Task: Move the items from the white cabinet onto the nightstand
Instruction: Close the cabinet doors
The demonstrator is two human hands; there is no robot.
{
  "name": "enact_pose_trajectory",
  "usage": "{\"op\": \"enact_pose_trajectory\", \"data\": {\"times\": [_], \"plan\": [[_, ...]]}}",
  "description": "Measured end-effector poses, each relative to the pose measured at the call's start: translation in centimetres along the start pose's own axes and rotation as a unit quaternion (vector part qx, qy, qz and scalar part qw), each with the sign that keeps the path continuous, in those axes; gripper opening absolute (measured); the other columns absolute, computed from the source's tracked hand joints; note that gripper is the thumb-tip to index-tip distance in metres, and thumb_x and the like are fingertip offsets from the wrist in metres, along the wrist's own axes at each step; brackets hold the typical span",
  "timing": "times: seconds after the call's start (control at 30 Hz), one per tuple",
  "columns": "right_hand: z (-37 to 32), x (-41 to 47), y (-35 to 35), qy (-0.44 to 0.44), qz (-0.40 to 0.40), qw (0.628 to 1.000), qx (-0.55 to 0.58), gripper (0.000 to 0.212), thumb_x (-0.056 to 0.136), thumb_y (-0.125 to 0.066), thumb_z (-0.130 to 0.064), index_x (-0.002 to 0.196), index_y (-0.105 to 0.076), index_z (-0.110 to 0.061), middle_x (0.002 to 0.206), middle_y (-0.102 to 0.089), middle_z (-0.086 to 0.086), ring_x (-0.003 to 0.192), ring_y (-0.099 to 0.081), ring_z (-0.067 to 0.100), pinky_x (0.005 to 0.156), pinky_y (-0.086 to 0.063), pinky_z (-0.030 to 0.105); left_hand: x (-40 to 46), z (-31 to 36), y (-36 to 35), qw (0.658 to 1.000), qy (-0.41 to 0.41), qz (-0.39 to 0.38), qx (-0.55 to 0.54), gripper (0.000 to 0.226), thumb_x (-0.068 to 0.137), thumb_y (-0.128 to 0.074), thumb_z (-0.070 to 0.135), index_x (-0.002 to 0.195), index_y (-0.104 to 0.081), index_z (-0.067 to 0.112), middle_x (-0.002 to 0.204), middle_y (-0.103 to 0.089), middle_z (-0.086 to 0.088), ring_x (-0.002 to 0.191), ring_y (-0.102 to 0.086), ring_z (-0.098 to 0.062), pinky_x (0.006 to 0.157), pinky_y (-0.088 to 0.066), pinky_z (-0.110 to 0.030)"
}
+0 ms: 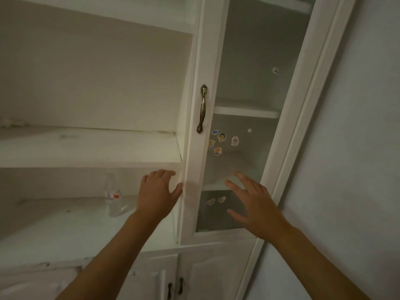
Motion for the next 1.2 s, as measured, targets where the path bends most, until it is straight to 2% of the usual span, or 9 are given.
{"op": "enact_pose_trajectory", "data": {"times": [0.23,0.33,0.43,0.57,0.77,0.87,1.03,1.2], "plan": [[-1.5,-0.2,-2.0,0.007,-0.016,0.999,0.043,0.073,0.095,-0.058,-0.058,0.159,-0.028,-0.037,0.17,-0.012,-0.006,0.156,-0.017,0.02,0.122,-0.016,0.039,-3.4,-0.3,1.6,1.0,0.004,-0.018,0.02,0.043,0.097,-0.06,0.048,0.131,-0.065,0.022,0.133,-0.066,-0.001,0.127,-0.056,-0.024,0.115,-0.039,-0.052],[-2.8,1.1,-1.5,0.018,-0.009,0.999,0.036,0.071,0.095,-0.055,-0.059,0.158,-0.03,-0.036,0.17,-0.014,-0.006,0.155,-0.019,0.02,0.123,-0.021,0.042,-3.1,-1.1,2.4,1.0,-0.005,-0.005,0.016,0.043,0.097,-0.059,0.049,0.13,-0.065,0.021,0.133,-0.066,-0.001,0.128,-0.056,-0.024,0.114,-0.04,-0.052],[-4.4,2.7,-1.1,0.024,-0.001,0.999,0.025,0.07,0.096,-0.056,-0.058,0.157,-0.032,-0.036,0.17,-0.015,-0.007,0.154,-0.022,0.019,0.122,-0.024,0.043,-2.4,-2.3,3.0,1.0,-0.022,-0.004,0.009,0.052,0.096,-0.046,0.057,0.132,-0.064,0.023,0.133,-0.065,0.001,0.128,-0.055,-0.022,0.114,-0.04,-0.052],[-7.2,5.8,-0.8,0.031,0.006,0.999,0.024,0.071,0.095,-0.057,-0.058,0.158,-0.034,-0.034,0.17,-0.016,-0.005,0.153,-0.023,0.019,0.121,-0.025,0.044,-1.4,-5.4,4.1,0.999,-0.044,0.002,0.006,0.054,0.094,-0.042,0.057,0.131,-0.064,0.023,0.13,-0.065,0.002,0.126,-0.055,-0.021,0.112,-0.041,-0.052],[-14.3,11.3,-2.8,0.036,0.016,0.997,0.063,0.07,0.097,-0.053,-0.059,0.159,-0.028,-0.038,0.17,-0.013,-0.012,0.155,-0.015,0.013,0.122,-0.016,0.037,-0.7,-13.1,6.9,0.999,-0.043,-0.014,0.02,0.054,0.095,-0.043,0.057,0.134,-0.062,0.025,0.134,-0.062,0.005,0.129,-0.053,-0.02,0.111,-0.041,-0.05],[-18.8,14.0,-4.8,0.051,0.014,0.994,0.098,0.069,0.098,-0.051,-0.059,0.159,-0.027,-0.038,0.169,-0.013,-0.015,0.154,-0.014,0.009,0.12,-0.011,0.031,-1.0,-17.8,9.2,0.999,-0.023,-0.017,0.045,0.055,0.095,-0.042,0.058,0.137,-0.06,0.026,0.137,-0.06,0.006,0.132,-0.051,-0.018,0.114,-0.039,-0.048],[-26.6,17.8,-7.6,0.105,0.003,0.984,0.145,0.066,0.097,-0.046,-0.059,0.157,-0.032,-0.036,0.167,-0.019,-0.015,0.153,-0.017,0.006,0.124,-0.023,0.04,-2.8,-25.3,14.0,0.996,0.04,-0.013,0.085,0.059,0.094,-0.038,0.061,0.139,-0.059,0.028,0.141,-0.058,0.006,0.134,-0.048,-0.019,0.115,-0.038,-0.044],[-34.0,20.1,-8.4,0.179,-0.011,0.969,0.172,0.064,0.099,-0.048,-0.058,0.157,-0.034,-0.034,0.167,-0.021,-0.014,0.154,-0.016,0.007,0.125,-0.022,0.038,-6.6,-30.2,19.2,0.988,0.106,0.006,0.109,0.063,0.093,-0.035,0.063,0.14,-0.058,0.027,0.142,-0.056,0.005,0.133,-0.047,-0.018,0.115,-0.037,-0.043]]}}
Point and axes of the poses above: each hand's wrist, its own x-axis towards the middle knuckle, its own y-axis out of the back of the hand, z = x × y, the point moved 10 cm from there along x, towards the middle knuckle
